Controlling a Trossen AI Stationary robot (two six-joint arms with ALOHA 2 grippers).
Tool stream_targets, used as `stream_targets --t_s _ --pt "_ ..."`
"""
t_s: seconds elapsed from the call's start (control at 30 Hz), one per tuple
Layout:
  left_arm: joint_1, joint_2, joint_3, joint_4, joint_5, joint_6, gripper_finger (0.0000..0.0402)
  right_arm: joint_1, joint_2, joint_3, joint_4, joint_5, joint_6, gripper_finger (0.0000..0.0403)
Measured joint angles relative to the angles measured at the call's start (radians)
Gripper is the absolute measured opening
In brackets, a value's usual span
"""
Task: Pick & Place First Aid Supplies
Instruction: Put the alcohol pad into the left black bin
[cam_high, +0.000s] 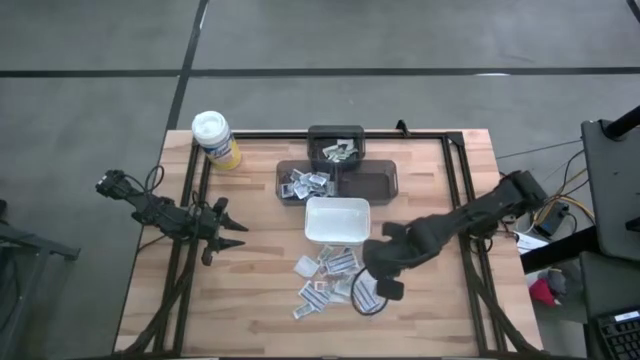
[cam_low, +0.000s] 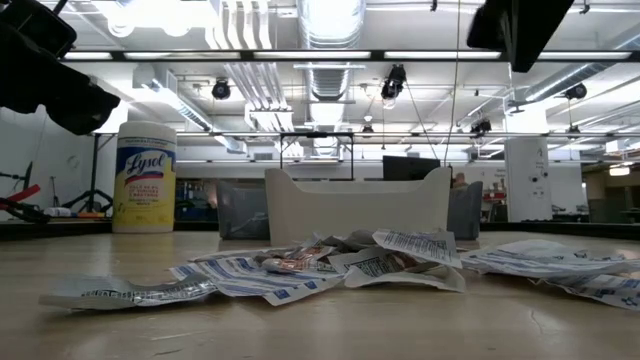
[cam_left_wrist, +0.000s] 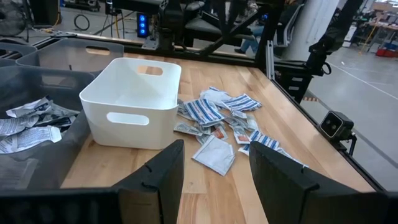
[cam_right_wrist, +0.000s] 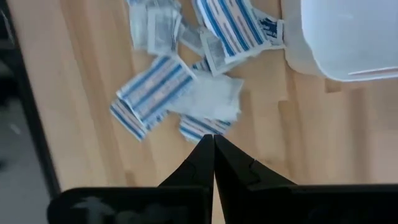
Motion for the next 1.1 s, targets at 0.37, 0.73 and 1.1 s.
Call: stream_targets --t_s 0.37,0.73,1.1 --pt "0.001 0.000 0.000 0.000 -0.030 0.032 0.0177 0.000 -0.085 -0.266 0.502 -0.001 0.317 0.0008" --pt "0.000 0.000 0.000 -0.002 -0.079 0.037 0.0177 0.000 0.044 -0.281 0.780 -0.047 0.408 0.0009" --pt "0.000 0.000 0.000 -0.002 -0.079 0.064 0.0177 0.000 0.156 -0.184 0.651 -0.135 0.349 0.0009"
